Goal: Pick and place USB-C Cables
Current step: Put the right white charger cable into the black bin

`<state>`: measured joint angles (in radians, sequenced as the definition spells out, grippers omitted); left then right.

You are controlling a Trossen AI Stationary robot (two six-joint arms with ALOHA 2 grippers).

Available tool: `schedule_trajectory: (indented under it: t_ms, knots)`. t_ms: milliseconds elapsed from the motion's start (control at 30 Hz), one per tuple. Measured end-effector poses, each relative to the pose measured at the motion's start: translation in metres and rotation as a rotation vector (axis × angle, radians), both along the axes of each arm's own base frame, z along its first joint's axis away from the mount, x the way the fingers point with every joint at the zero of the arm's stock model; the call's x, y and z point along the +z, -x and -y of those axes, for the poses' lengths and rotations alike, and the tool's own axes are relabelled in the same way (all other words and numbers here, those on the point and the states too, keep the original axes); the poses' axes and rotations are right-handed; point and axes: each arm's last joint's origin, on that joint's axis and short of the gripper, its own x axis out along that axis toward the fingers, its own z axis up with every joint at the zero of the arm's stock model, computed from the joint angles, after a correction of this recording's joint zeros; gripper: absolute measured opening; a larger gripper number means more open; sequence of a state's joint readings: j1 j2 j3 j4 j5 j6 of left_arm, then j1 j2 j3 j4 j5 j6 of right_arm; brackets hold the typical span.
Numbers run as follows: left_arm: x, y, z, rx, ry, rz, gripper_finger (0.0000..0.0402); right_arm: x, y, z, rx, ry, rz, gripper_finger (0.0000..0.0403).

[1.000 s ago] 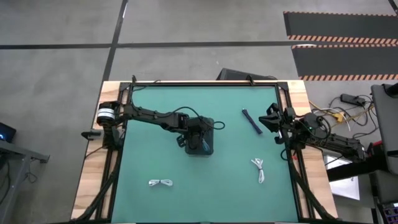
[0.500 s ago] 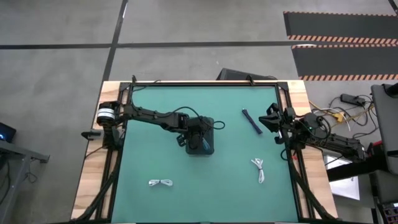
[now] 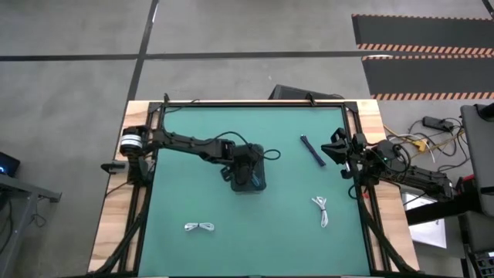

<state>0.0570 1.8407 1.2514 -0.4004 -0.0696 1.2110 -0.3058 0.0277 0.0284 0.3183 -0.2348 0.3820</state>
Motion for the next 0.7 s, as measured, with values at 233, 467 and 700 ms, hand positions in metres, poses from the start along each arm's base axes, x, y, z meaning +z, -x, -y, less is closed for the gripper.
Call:
schedule_trajectory:
  t_ms: [233,467,700]
  knots:
    - [0.036,0.003,0.008,-0.019,-0.005,0.110,0.0100,0.000,0.000,0.000,0.000,0.000,0.000,0.0027]
    - [0.078,0.019,0.035,0.061,0.126,0.260,0.0100,0.000,0.000,0.000,-0.001,-0.001,-0.003,0.0027]
    - [0.099,0.038,0.064,0.199,0.341,0.327,0.0100,0.000,0.000,0.000,-0.001,-0.001,-0.002,0.0027]
